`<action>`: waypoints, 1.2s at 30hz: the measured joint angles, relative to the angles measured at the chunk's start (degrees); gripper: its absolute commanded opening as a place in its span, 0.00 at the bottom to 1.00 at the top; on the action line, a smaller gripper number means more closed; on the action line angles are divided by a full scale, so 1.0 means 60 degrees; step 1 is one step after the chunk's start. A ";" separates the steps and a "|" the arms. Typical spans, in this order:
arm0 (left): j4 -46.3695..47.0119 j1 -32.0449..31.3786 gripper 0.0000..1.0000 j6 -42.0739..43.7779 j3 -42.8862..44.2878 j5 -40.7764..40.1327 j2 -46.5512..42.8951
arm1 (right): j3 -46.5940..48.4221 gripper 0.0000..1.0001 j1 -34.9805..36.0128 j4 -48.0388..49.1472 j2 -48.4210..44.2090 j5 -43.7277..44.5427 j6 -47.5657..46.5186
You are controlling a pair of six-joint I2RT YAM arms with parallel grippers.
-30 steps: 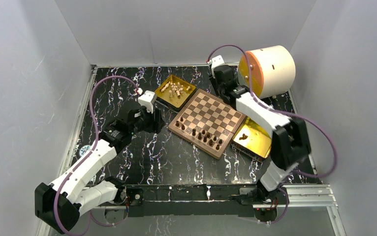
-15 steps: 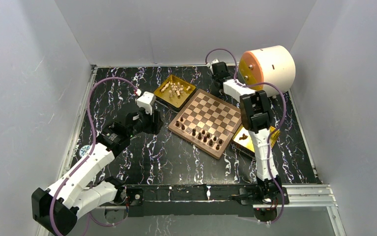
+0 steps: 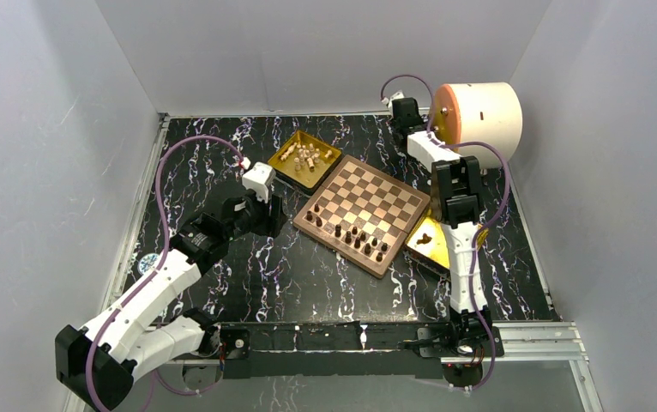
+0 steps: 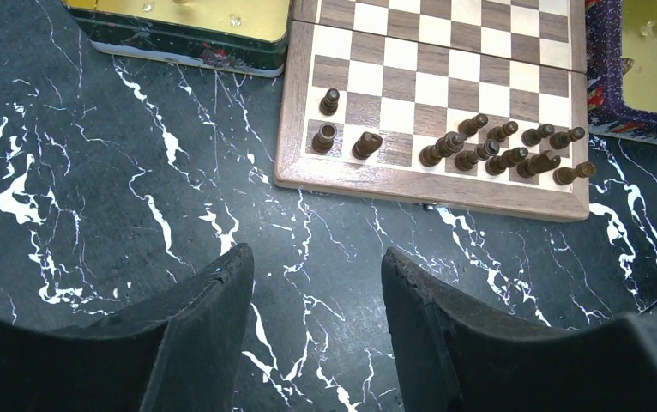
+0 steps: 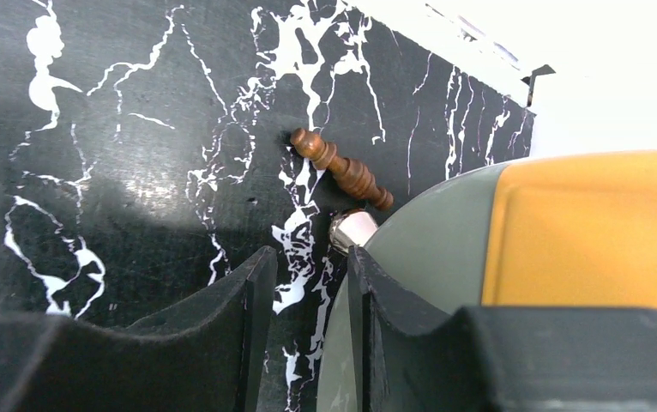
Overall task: Set up the chess pieces on the board
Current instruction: Adjust the distractor at the center of the board.
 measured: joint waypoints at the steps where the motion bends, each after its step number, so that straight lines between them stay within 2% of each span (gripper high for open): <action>1: -0.0018 -0.0011 0.55 0.0004 0.0000 0.0000 0.0011 | 0.0015 0.47 -0.0029 0.0000 0.0018 -0.0007 -0.0011; 8: -0.0040 -0.0011 0.55 0.0011 0.0000 -0.0029 0.0047 | 0.0259 0.52 -0.0324 0.0011 0.0270 -0.0586 -0.0011; 13: -0.0044 -0.0011 0.55 0.0033 0.0000 -0.0040 0.0109 | 0.0262 0.53 -0.0474 0.0018 0.0331 -0.1129 0.0055; 26: -0.0080 -0.0026 0.55 0.0040 0.0000 -0.0055 0.0226 | 0.0750 0.57 -0.0539 0.0233 0.0543 -0.1494 0.0284; 36: -0.0080 -0.0029 0.55 0.0051 0.0000 -0.0055 0.0339 | 0.0871 0.56 -0.0725 0.0204 0.0554 -0.1384 0.1548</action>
